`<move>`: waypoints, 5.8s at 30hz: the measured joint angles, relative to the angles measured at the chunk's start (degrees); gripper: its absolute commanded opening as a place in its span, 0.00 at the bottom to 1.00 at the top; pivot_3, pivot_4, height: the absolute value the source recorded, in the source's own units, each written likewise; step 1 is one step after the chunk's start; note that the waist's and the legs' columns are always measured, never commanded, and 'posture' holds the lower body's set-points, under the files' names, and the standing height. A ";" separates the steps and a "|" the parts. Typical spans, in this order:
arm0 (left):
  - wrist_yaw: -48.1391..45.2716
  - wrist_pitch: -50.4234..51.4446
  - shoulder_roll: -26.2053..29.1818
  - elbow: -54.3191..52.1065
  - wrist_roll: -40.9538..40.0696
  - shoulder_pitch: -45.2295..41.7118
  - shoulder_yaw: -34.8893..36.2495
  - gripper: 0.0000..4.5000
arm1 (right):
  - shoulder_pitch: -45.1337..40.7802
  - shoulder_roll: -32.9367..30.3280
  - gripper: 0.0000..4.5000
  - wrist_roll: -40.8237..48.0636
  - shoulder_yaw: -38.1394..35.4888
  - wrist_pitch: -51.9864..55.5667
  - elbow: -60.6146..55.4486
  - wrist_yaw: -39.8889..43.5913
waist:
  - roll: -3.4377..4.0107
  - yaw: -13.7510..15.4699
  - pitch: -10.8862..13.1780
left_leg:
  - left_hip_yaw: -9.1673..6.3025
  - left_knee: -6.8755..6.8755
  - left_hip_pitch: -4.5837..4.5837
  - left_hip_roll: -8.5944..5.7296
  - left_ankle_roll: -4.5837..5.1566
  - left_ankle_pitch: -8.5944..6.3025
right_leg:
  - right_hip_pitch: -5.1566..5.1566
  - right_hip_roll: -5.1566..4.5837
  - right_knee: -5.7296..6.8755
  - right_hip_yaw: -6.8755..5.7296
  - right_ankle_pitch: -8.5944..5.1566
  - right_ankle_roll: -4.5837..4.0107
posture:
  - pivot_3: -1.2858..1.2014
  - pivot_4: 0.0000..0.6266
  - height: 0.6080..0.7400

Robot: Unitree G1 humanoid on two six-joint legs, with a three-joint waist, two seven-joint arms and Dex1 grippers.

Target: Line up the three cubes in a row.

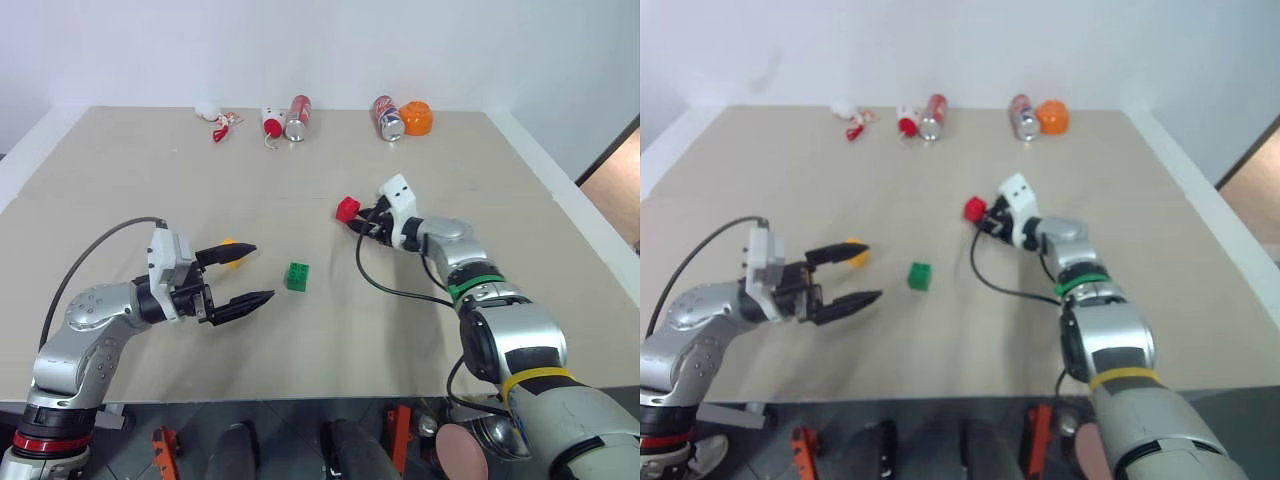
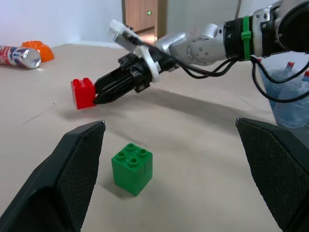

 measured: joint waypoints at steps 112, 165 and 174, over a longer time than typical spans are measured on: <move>2.89 -15.66 -7.72 25.32 22.92 -6.67 -10.35 1.00 | 19.83 -21.02 0.92 18.80 5.36 21.87 -57.20 22.90 | 0.27 0.53 0.08 | -0.07 0.32 0.10 -0.08 0.12 -0.20 | -0.09 0.22 0.11 0.38 0.01 -0.10 | 0.52 0.24 1.00; -1.72 -12.82 -12.80 41.40 27.85 -22.38 -14.97 0.01 | 21.13 -20.83 0.93 19.30 5.35 21.72 -59.21 19.98 | 0.29 0.27 0.07 | -0.14 0.51 0.07 -0.13 0.14 -0.20 | 0.00 0.34 0.12 0.59 0.15 0.08 | 0.52 0.24 1.00; -2.55 -12.27 -12.69 41.37 27.83 -22.53 -14.98 0.01 | 21.13 -20.82 0.93 19.30 5.35 21.43 -59.20 19.31 | 0.29 0.25 0.07 | -0.14 0.51 0.07 -0.13 0.13 -0.20 | -0.01 0.34 0.12 0.60 0.15 0.08 | 0.52 0.24 1.00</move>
